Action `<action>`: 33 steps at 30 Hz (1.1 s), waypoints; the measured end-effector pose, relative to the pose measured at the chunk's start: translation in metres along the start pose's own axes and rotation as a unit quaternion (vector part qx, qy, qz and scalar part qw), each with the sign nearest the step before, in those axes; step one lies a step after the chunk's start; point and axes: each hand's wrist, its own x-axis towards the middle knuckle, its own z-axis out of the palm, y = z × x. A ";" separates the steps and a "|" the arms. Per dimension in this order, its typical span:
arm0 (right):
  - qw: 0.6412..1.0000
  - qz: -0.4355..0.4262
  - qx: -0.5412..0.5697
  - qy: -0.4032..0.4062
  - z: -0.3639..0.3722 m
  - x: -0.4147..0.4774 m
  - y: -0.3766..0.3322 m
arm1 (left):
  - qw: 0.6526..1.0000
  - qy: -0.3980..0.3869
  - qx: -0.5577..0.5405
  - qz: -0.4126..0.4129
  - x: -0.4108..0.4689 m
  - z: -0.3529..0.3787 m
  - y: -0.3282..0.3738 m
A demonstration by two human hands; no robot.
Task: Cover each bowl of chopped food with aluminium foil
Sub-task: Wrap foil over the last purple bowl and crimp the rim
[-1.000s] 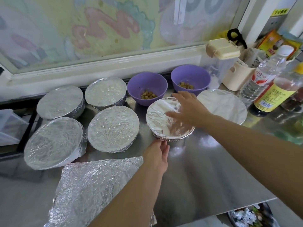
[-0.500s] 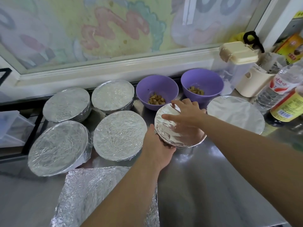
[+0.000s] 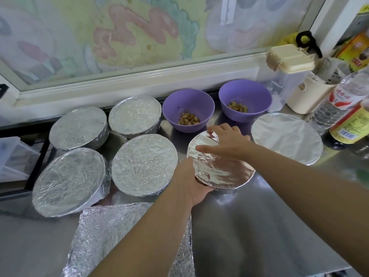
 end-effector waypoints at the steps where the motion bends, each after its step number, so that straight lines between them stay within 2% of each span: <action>1: 1.000 0.000 0.000 -0.004 -0.001 -0.001 0.000 | 1.000 -0.013 0.003 -0.007 0.004 -0.002 0.000; 9: 1.000 0.004 0.001 -0.016 -0.005 -0.002 -0.001 | 1.000 0.004 -0.004 -0.015 0.013 -0.009 0.001; 12: 0.999 -0.031 0.019 -0.038 -0.006 -0.002 -0.001 | 0.999 0.015 -0.017 -0.028 0.010 -0.016 -0.011; 14: 0.996 -0.063 0.067 0.000 -0.009 -0.010 0.001 | 0.998 0.048 -0.012 -0.040 0.004 -0.019 -0.018; 16: 0.983 -0.068 0.139 0.100 -0.011 -0.031 0.006 | 0.998 0.061 -0.013 -0.033 0.001 -0.023 -0.022; 18: 0.937 -0.024 0.266 0.225 0.000 -0.066 0.015 | 0.998 0.064 0.008 -0.020 -0.005 -0.021 -0.020; 19: 0.895 0.012 0.344 0.284 0.011 -0.086 0.019 | 0.997 0.064 0.034 -0.008 -0.007 -0.020 -0.019; 21: 0.783 0.092 0.488 0.375 0.043 -0.116 0.020 | 0.991 0.076 0.109 0.029 -0.004 -0.020 -0.017; 23: 0.688 0.178 0.596 0.375 0.071 -0.127 0.017 | 0.988 0.073 0.118 0.066 0.007 -0.019 -0.017; 24: 0.661 0.212 0.626 0.355 0.082 -0.126 0.017 | 0.989 0.076 0.105 0.073 0.014 -0.019 -0.017; 27: 0.635 0.250 0.663 0.309 0.098 -0.108 0.013 | 0.987 0.096 0.071 0.111 0.032 -0.022 -0.021; 31: 0.557 0.271 0.732 0.283 0.093 -0.091 0.001 | 0.987 0.096 0.061 0.115 0.033 -0.022 -0.029; 33: 0.544 0.273 0.745 0.274 0.083 -0.087 -0.003 | 0.987 0.105 0.038 0.115 0.033 -0.022 -0.034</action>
